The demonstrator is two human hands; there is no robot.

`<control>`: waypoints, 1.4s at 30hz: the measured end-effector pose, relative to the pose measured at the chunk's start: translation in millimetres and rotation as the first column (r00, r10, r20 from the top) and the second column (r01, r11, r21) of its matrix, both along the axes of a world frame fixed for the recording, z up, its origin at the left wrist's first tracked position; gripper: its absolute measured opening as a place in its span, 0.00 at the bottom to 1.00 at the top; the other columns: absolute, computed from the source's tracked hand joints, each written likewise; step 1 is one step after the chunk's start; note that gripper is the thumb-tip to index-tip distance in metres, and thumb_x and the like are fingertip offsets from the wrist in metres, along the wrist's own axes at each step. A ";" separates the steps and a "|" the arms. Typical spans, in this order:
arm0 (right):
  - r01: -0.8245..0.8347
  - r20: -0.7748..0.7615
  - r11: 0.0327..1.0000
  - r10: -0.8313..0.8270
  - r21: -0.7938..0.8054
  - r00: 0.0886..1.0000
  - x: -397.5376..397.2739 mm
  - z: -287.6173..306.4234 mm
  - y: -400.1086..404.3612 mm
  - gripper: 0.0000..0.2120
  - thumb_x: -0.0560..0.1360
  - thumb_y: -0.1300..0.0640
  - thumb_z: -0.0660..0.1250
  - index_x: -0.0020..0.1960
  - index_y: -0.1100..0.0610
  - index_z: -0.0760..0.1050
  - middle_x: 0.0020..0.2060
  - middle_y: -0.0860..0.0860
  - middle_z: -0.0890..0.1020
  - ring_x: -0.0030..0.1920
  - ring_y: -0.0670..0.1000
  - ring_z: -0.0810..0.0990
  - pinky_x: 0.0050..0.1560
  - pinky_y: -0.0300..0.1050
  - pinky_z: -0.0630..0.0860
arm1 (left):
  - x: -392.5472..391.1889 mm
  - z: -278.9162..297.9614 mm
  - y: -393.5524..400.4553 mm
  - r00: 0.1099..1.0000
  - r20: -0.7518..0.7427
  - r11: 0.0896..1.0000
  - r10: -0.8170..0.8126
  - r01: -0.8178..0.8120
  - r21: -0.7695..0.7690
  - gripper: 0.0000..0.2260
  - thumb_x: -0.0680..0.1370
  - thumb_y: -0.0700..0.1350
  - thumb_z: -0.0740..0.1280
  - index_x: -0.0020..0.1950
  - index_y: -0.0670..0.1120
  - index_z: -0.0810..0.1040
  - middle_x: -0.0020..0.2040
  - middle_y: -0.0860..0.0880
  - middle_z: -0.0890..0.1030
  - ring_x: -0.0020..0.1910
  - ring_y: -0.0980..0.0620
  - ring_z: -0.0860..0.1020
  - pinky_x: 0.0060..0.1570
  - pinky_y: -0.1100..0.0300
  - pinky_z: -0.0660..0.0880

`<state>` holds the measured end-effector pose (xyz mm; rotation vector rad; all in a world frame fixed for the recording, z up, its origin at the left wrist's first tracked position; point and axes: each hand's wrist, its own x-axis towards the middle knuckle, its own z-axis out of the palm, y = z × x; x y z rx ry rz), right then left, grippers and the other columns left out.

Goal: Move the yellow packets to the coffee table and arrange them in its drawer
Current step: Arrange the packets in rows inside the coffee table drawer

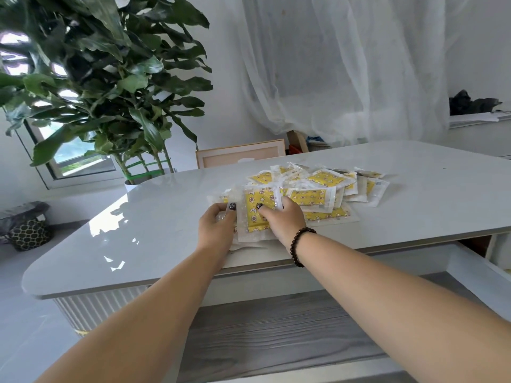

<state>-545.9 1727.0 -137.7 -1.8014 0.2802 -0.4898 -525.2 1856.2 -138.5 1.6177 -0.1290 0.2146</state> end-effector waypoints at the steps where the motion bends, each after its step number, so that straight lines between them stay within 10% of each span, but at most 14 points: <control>1: 0.021 0.008 1.000 -0.021 0.009 1.000 1.8 -0.5 -1.0 0.12 0.72 0.50 0.69 0.45 0.54 0.68 0.46 0.52 0.71 0.40 0.50 0.71 0.36 0.41 0.66 | 0.0 0.1 0.4 1.000 -0.007 1.000 -0.018 0.018 -0.012 0.06 0.78 0.45 0.66 0.42 0.51 0.80 0.41 0.47 0.82 0.39 0.46 0.78 0.45 0.49 0.77; 7: 0.031 0.049 0.961 -0.047 0.276 0.998 -3.3 0.9 -10.9 0.22 0.68 0.55 0.76 0.55 0.53 0.67 0.50 0.49 0.73 0.49 0.49 0.74 0.50 0.42 0.70 | -6.0 -1.5 -1.8 0.973 0.036 0.962 -0.227 0.218 0.163 0.11 0.77 0.44 0.69 0.59 0.48 0.79 0.51 0.52 0.84 0.50 0.53 0.81 0.52 0.61 0.76; 12: -0.176 0.143 0.802 0.114 0.571 0.983 -7.4 0.1 -19.5 0.21 0.64 0.64 0.78 0.54 0.60 0.76 0.52 0.59 0.82 0.55 0.60 0.81 0.59 0.61 0.76 | -13.2 -3.3 -4.6 0.967 0.208 0.917 -0.149 0.056 0.395 0.13 0.77 0.43 0.69 0.60 0.46 0.76 0.56 0.51 0.80 0.56 0.51 0.77 0.50 0.67 0.73; 17: -0.300 0.213 0.860 0.229 0.414 0.950 -12.7 3.4 -21.2 0.12 0.69 0.66 0.74 0.51 0.58 0.80 0.49 0.57 0.85 0.52 0.58 0.83 0.57 0.57 0.78 | -18.6 -6.1 -6.1 0.919 0.376 0.852 -0.115 -0.103 0.513 0.17 0.78 0.44 0.67 0.67 0.47 0.72 0.59 0.52 0.75 0.54 0.53 0.73 0.49 0.64 0.69; 21: -0.024 0.304 0.983 -0.033 0.182 0.952 -11.5 21.1 -28.2 0.13 0.68 0.59 0.76 0.51 0.54 0.77 0.48 0.51 0.84 0.49 0.50 0.82 0.52 0.47 0.80 | -22.4 -4.7 -4.3 0.898 0.438 0.911 -0.042 -0.145 0.385 0.20 0.77 0.40 0.67 0.68 0.51 0.71 0.58 0.57 0.69 0.51 0.65 0.67 0.45 0.82 0.62; 30: 0.089 0.175 0.983 -0.061 -0.159 0.983 -5.5 4.4 -35.6 0.18 0.75 0.56 0.68 0.62 0.59 0.70 0.52 0.51 0.76 0.58 0.54 0.76 0.52 0.41 0.70 | -25.3 -4.4 -8.0 0.930 0.350 0.782 -0.108 -0.138 0.608 0.22 0.76 0.35 0.61 0.68 0.51 0.69 0.62 0.49 0.68 0.51 0.45 0.76 0.49 0.48 0.77; 35: 0.096 0.072 0.995 -0.095 -0.007 0.993 -6.6 5.1 -40.2 0.29 0.75 0.50 0.68 0.70 0.61 0.64 0.63 0.54 0.73 0.66 0.56 0.72 0.59 0.47 0.71 | -21.3 0.5 -4.1 0.975 0.222 0.924 0.020 -0.103 0.369 0.16 0.76 0.38 0.67 0.60 0.53 0.71 0.62 0.53 0.72 0.53 0.57 0.70 0.52 0.67 0.65; 42: 0.048 0.026 0.990 -0.052 0.131 0.998 -43.9 12.6 -35.1 0.24 0.74 0.52 0.69 0.65 0.60 0.68 0.52 0.51 0.78 0.44 0.46 0.77 0.44 0.43 0.73 | -46.4 13.3 17.2 1.000 0.028 0.911 0.009 -0.019 0.411 0.14 0.77 0.35 0.62 0.54 0.54 0.77 0.60 0.50 0.74 0.45 0.49 0.78 0.33 0.64 0.71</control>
